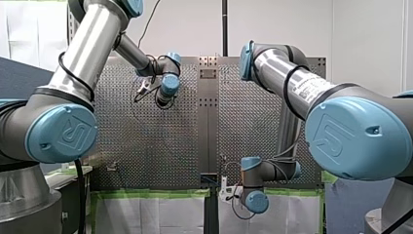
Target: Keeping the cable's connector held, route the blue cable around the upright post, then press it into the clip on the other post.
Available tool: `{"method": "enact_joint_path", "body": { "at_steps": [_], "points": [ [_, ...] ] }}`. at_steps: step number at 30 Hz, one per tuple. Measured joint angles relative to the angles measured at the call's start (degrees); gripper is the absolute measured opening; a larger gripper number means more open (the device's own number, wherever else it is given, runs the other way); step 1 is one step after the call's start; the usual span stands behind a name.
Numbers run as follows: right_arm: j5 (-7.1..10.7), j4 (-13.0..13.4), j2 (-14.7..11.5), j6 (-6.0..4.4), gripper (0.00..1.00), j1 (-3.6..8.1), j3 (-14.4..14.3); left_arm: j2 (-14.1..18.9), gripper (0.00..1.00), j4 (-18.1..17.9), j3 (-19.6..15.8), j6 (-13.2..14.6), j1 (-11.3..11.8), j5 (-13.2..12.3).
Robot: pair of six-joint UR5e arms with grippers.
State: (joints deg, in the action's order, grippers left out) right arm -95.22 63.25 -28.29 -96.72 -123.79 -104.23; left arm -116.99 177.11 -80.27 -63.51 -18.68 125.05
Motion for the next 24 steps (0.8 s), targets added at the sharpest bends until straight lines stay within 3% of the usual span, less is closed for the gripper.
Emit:
{"method": "enact_joint_path", "body": {
  "at_steps": [14,24],
  "points": [
    [-0.01,-0.2,0.0,0.10,0.00,0.00,0.0,-4.7,1.00,-0.4,0.0,0.3,-0.2,0.7],
    [-0.04,-0.1,0.0,0.11,0.00,0.00,0.0,-5.2,1.00,-1.0,0.0,0.2,-0.8,1.6]
  ]
}}
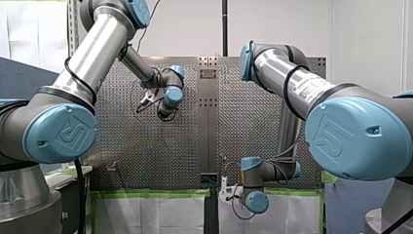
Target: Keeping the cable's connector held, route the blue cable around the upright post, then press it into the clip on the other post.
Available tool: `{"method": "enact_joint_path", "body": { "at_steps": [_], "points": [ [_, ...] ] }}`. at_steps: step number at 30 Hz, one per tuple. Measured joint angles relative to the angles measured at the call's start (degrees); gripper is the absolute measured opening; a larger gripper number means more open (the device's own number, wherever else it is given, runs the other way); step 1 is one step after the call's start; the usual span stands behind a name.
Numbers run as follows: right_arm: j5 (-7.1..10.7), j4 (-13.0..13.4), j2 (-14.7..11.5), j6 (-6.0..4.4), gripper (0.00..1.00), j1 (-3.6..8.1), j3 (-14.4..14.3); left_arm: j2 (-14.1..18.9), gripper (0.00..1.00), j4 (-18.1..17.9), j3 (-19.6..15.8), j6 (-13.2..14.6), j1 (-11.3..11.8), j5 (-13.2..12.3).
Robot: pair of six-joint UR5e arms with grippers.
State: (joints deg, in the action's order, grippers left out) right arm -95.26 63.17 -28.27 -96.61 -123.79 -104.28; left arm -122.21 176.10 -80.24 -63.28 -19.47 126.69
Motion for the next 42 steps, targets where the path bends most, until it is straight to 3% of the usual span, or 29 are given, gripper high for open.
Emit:
{"method": "enact_joint_path", "body": {
  "at_steps": [13,20,29,42],
  "points": [
    [0.00,-0.1,0.0,0.05,0.00,-0.01,0.0,-5.5,1.00,1.0,0.0,0.0,-1.2,3.6],
    [-0.01,-0.1,0.0,0.22,0.00,-0.06,0.0,-6.7,1.00,1.2,0.0,-0.1,-1.0,4.8],
    [-0.01,-0.2,0.0,0.26,0.00,-0.08,0.0,-9.9,1.00,1.6,0.0,-0.8,-1.5,4.4],
    [0.00,-0.5,0.0,0.51,0.00,-0.07,0.0,-10.5,1.00,1.8,0.0,-3.5,-1.8,1.9]
  ]
}}
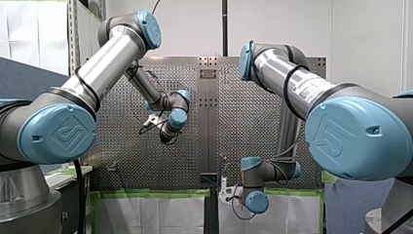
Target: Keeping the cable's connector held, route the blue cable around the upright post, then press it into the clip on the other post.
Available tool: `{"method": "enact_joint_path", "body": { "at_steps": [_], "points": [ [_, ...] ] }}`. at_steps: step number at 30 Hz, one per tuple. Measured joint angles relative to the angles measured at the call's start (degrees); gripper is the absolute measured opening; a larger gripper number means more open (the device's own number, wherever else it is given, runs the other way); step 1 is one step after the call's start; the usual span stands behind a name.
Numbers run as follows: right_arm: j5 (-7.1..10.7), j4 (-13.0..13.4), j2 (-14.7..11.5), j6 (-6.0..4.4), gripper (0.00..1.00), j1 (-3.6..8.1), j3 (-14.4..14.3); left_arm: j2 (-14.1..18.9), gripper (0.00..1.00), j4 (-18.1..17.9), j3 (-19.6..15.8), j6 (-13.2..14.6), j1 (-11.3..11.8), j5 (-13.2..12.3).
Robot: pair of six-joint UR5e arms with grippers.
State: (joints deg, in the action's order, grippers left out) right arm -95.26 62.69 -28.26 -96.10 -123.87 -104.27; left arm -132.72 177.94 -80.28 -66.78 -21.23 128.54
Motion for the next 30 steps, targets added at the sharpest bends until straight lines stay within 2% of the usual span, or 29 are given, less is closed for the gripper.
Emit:
{"method": "enact_joint_path", "body": {
  "at_steps": [10,18,30],
  "points": [
    [0.02,0.0,0.0,0.01,0.00,-0.01,0.0,-3.7,1.00,2.1,0.0,-3.1,-1.0,-3.2],
    [0.00,-0.1,0.0,0.02,0.00,-0.05,0.0,-4.5,1.00,2.0,0.0,-4.7,-1.6,-4.2],
    [0.31,0.1,0.0,0.10,0.00,-0.26,0.0,-7.5,1.00,0.1,0.0,-8.8,-2.8,-9.7]
  ]
}}
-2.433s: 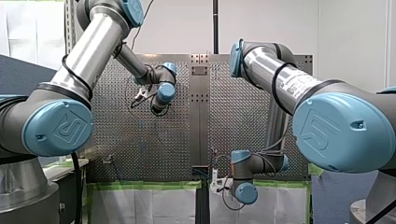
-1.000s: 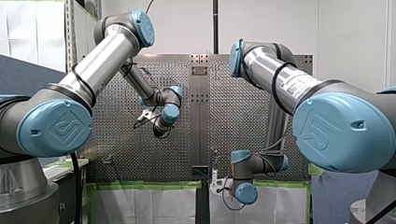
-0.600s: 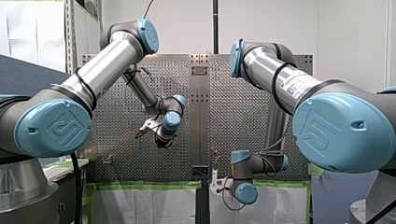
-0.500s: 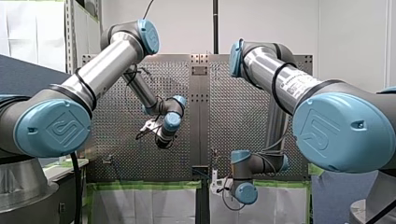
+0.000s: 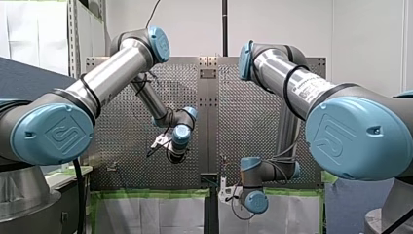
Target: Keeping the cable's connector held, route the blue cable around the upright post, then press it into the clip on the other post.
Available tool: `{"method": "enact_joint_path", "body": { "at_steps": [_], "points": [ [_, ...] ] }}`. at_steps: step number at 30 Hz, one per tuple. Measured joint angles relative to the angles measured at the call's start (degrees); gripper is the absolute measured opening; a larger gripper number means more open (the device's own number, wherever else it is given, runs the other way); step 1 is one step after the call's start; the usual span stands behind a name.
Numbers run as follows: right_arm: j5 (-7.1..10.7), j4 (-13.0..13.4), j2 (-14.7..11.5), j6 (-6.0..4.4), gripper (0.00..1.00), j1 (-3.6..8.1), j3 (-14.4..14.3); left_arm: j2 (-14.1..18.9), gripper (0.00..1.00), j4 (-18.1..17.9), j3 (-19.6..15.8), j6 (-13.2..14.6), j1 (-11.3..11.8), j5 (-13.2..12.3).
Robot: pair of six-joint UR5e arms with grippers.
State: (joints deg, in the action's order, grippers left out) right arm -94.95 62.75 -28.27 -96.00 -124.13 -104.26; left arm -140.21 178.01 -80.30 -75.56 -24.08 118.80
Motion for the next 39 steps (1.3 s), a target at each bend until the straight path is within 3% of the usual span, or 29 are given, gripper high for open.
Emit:
{"method": "enact_joint_path", "body": {
  "at_steps": [12,27,39],
  "points": [
    [2.22,0.4,0.0,0.50,0.00,-0.26,0.0,-0.3,1.00,-0.4,0.0,-1.6,-1.5,-1.4],
    [5.18,0.9,0.0,0.86,0.00,-0.49,0.0,-3.3,1.00,0.5,0.0,-2.0,-2.5,-4.2],
    [6.44,1.2,0.0,1.06,0.00,-0.63,0.0,-3.9,1.00,1.9,0.0,-2.3,-3.9,-6.3]
  ]
}}
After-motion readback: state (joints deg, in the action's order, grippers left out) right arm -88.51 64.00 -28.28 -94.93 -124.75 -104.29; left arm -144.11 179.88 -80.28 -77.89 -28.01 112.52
